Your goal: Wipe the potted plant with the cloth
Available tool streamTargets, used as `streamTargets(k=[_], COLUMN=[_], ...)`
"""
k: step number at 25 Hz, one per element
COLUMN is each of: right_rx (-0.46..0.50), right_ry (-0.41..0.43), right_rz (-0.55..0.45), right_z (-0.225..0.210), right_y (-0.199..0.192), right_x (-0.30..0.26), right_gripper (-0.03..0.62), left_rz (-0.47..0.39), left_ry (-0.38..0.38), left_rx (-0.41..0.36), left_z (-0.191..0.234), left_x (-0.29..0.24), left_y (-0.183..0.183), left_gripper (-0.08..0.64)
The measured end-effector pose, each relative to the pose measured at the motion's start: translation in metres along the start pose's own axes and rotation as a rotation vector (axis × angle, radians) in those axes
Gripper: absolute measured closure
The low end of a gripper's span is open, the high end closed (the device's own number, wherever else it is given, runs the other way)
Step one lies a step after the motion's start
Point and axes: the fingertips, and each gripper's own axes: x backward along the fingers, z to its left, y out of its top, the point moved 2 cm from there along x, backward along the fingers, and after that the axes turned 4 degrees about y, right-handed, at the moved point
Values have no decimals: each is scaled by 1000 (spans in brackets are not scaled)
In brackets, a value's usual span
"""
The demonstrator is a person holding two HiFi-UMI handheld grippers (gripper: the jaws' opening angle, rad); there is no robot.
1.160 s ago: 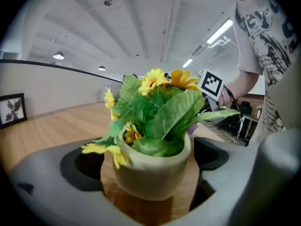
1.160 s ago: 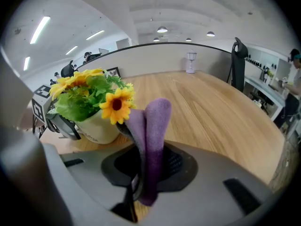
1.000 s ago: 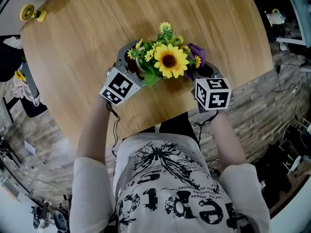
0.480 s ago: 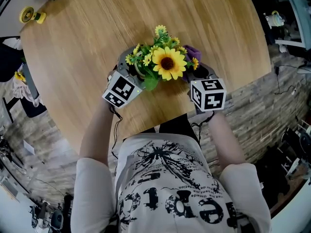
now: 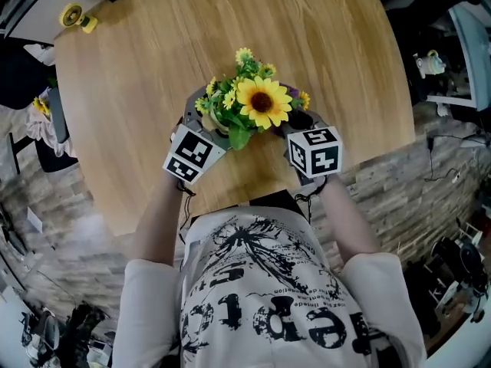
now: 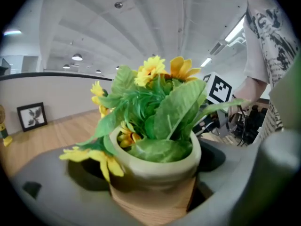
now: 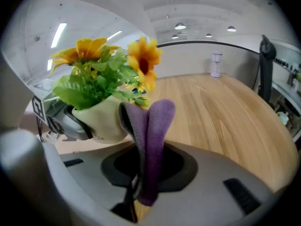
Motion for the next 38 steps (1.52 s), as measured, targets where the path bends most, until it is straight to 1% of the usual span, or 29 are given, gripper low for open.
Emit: streamTargets(k=[6, 8, 10, 13, 16, 19, 22, 23, 25, 28, 31, 34, 38], right_rx=[95, 120, 151, 194, 217, 213, 149, 146, 173, 240, 320, 314, 295], right_ry=[199, 271, 321, 350, 399, 431, 487, 507, 530, 547, 571, 610, 640], right_rz=[-51, -77, -100, -118, -136, -165, -195, -205, -224, -240, -228, -221, -220], right_z=[24, 36, 48, 58, 67, 74, 84, 89, 101, 114, 129, 139, 144], right_y=[43, 54, 59, 65, 72, 76, 78, 79, 81, 86, 86, 88, 86], right_x=[-1, 2, 8, 14, 14, 15, 18, 20, 24, 26, 22, 20, 23], right_gripper=[515, 515, 515, 515, 515, 515, 517, 517, 517, 517, 518, 518, 518], left_rz=[-39, -46, -49, -49, -52, -68, -111, -128, -155, -181, -188, -193, -205], left_ry=[90, 122, 147, 176, 207, 227, 223, 218, 209, 192, 177, 184, 188], left_rx=[74, 95, 109, 118, 118, 112, 137, 151, 176, 196, 179, 164, 174], left_z=[20, 25, 24, 21, 24, 23, 19, 18, 17, 17, 16, 18, 20], left_x=[19, 26, 31, 40, 49, 54, 57, 58, 59, 59, 57, 57, 61], left_y=[50, 60, 66, 75, 83, 89, 98, 101, 108, 117, 122, 124, 124], left_gripper=[28, 28, 28, 28, 28, 28, 28, 28, 28, 28, 28, 28, 28])
